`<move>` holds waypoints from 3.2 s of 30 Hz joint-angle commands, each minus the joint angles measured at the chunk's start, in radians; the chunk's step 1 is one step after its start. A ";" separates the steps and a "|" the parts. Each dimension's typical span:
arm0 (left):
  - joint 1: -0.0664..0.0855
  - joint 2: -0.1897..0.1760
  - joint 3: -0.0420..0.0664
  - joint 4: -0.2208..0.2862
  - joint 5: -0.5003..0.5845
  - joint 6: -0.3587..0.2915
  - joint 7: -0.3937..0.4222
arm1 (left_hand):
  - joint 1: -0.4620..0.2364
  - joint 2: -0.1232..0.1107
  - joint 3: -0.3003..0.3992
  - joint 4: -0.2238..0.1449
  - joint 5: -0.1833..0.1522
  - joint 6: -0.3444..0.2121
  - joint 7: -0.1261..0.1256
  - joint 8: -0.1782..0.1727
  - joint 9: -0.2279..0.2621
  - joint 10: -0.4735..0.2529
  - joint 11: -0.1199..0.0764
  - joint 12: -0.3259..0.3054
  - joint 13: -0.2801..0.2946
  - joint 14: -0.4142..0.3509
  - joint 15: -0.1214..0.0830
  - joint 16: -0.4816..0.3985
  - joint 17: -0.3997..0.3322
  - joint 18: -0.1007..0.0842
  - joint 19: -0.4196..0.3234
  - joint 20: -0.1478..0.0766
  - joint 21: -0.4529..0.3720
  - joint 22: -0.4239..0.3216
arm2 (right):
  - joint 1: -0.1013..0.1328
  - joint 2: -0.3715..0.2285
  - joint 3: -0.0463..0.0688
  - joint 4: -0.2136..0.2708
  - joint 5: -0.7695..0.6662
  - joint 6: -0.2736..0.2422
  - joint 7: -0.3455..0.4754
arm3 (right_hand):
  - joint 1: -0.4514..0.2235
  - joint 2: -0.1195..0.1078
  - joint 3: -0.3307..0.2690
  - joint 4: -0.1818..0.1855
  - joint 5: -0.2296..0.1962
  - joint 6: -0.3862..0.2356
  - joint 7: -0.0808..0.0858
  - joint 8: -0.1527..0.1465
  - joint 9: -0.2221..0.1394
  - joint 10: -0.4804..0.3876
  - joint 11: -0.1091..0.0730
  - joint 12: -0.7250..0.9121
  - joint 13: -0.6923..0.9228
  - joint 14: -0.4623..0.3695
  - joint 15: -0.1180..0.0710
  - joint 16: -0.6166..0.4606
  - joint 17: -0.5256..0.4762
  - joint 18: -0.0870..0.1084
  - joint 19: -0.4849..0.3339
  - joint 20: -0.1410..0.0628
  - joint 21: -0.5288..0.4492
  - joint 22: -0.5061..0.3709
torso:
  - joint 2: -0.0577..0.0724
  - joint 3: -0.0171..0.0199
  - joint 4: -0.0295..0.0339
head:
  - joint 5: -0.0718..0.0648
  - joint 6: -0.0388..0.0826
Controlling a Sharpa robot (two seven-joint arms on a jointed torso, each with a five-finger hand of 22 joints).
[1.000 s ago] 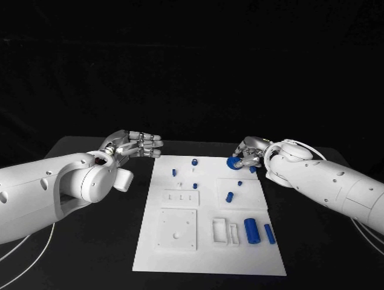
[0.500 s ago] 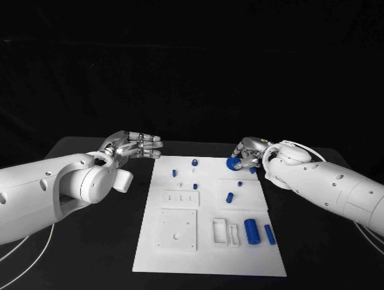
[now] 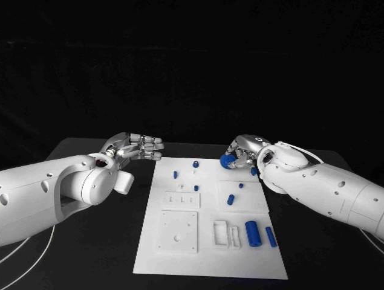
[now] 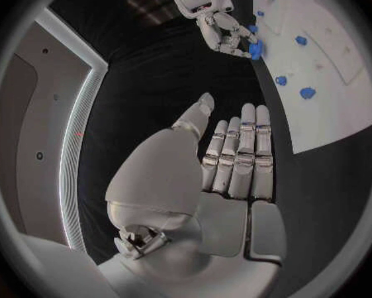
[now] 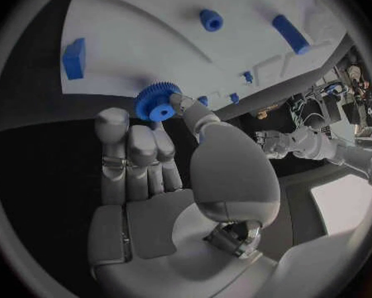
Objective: Assemble the parts on the task board
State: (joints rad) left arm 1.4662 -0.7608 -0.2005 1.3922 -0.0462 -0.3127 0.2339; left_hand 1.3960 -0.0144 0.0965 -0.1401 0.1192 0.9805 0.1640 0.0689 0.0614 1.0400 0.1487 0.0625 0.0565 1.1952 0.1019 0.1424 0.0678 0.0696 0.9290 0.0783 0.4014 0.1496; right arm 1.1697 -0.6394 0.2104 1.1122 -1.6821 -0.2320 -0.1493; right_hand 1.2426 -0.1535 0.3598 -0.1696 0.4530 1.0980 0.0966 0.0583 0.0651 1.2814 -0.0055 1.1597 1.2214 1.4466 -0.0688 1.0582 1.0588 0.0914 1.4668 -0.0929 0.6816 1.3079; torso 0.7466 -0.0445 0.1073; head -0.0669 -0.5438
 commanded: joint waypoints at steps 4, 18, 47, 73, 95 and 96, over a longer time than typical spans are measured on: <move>0.001 0.000 0.001 0.006 -0.003 0.006 0.005 | 0.009 -0.005 -0.003 0.005 0.002 -0.007 -0.001 -0.003 0.002 -0.007 0.001 -0.002 0.002 -0.005 0.000 0.004 0.001 -0.002 0.000 0.006 0.005 -0.001 | 0.001 -0.001 0.000 0.066 -0.067 -0.067 -0.059 | -0.003 -0.014 0.017 0.008 0.009 0.009 -0.003 0.004 0.001 0.003 -0.006 -0.002 0.000 0.000 -0.009 -0.002 0.001 0.003 0.051 -0.006 0.012 0.039 | 0.002 0.0021 -0.0005 | 0.003 0.005; 0.001 0.005 0.001 0.006 -0.003 0.007 0.005 | 0.011 -0.006 -0.002 0.005 0.003 -0.007 -0.001 -0.003 0.002 -0.007 0.001 -0.002 0.002 -0.005 0.000 0.004 0.001 -0.001 0.000 0.005 0.006 -0.003 | 0.002 0.077 -0.007 0.116 -0.103 -0.077 -0.079 | -0.003 -0.017 0.023 0.015 0.017 0.007 -0.002 0.004 0.001 0.004 -0.006 -0.001 0.001 0.000 -0.009 -0.001 0.002 0.002 0.052 -0.006 0.017 0.042 | 0.002 0.0018 0.0032 | 0.011 0.005; 0.001 0.012 0.001 0.001 -0.003 0.009 0.000 | 0.010 -0.005 -0.002 0.006 0.004 -0.007 -0.001 -0.003 0.002 -0.008 0.001 -0.002 0.002 -0.005 0.000 0.004 0.001 -0.001 0.000 0.005 0.008 -0.005 | 0.000 0.197 -0.080 0.005 -0.118 -0.052 -0.070 | -0.003 -0.017 0.023 0.018 0.026 0.000 -0.001 0.004 0.001 0.001 -0.005 -0.005 -0.001 -0.001 -0.009 -0.006 -0.003 0.003 0.052 -0.006 0.018 0.043 | 0.003 0.0035 0.0008 | 0.016 -0.003; 0.001 0.017 0.001 0.000 -0.003 0.014 -0.004 | 0.002 -0.006 -0.005 0.012 0.002 -0.011 0.000 -0.004 0.001 -0.012 0.002 -0.002 0.002 -0.005 0.001 0.004 0.001 -0.002 -0.001 0.007 0.009 -0.009 | 0.000 0.225 -0.095 -0.059 -0.077 -0.028 -0.050 | -0.052 -0.002 -0.157 0.274 -0.157 -0.180 0.006 0.001 -0.006 -0.023 -0.002 -0.038 -0.039 -0.001 -0.007 -0.024 -0.014 0.004 0.051 -0.003 -0.008 0.029 | 0.002 0.0025 0.0008 | 0.019 -0.009; 0.001 0.014 0.001 0.001 -0.003 0.017 -0.008 | 0.001 -0.012 -0.005 0.029 0.004 -0.039 0.003 -0.004 0.000 -0.021 0.005 -0.002 0.002 -0.007 0.002 0.005 0.001 -0.001 0.006 0.009 -0.002 -0.020 | -0.003 0.182 -0.097 -0.021 -0.058 -0.042 -0.036 | -0.066 0.002 -0.110 0.320 -0.149 -0.078 0.009 0.004 -0.003 -0.028 0.008 -0.034 -0.046 -0.001 0.001 -0.025 -0.015 0.009 0.051 0.004 -0.014 0.026 | 0.002 0.0043 -0.0011 | 0.024 -0.018; 0.001 0.013 0.001 0.001 -0.003 0.017 -0.008 | 0.001 -0.012 -0.005 0.029 0.004 -0.039 0.003 -0.004 0.000 -0.021 0.005 -0.002 0.002 -0.007 0.002 0.005 0.001 -0.001 0.006 0.009 -0.002 -0.020 | -0.004 0.180 -0.097 -0.017 -0.058 -0.045 -0.036 | -0.066 0.002 -0.110 0.320 -0.149 -0.078 0.009 0.004 -0.003 -0.028 0.008 -0.034 -0.046 -0.001 0.001 -0.025 -0.015 0.009 0.051 0.004 -0.014 0.026 | 0.002 0.0043 -0.0014 | 0.024 -0.018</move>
State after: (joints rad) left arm 1.4666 -0.7482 -0.2005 1.3912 -0.0471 -0.3103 0.2227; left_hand 1.4013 -0.0197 0.0939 -0.1179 0.1192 0.9501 0.1658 0.0689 0.0614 1.0255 0.1558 0.0625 0.0568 1.1952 0.1019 0.1424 0.0678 0.0696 0.9328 0.0821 0.4034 0.1306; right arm 1.1679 -0.4575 0.1138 1.0892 -1.7408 -0.2730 -0.1958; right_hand 1.1782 -0.1567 0.2464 0.1534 0.3062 1.0147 0.1094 0.0637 0.0632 1.2557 0.0024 1.1255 1.1773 1.4465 -0.0687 1.0378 1.0451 0.0846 1.4667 -0.0928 0.6720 1.3080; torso 0.7483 -0.0408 0.1073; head -0.0437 -0.5609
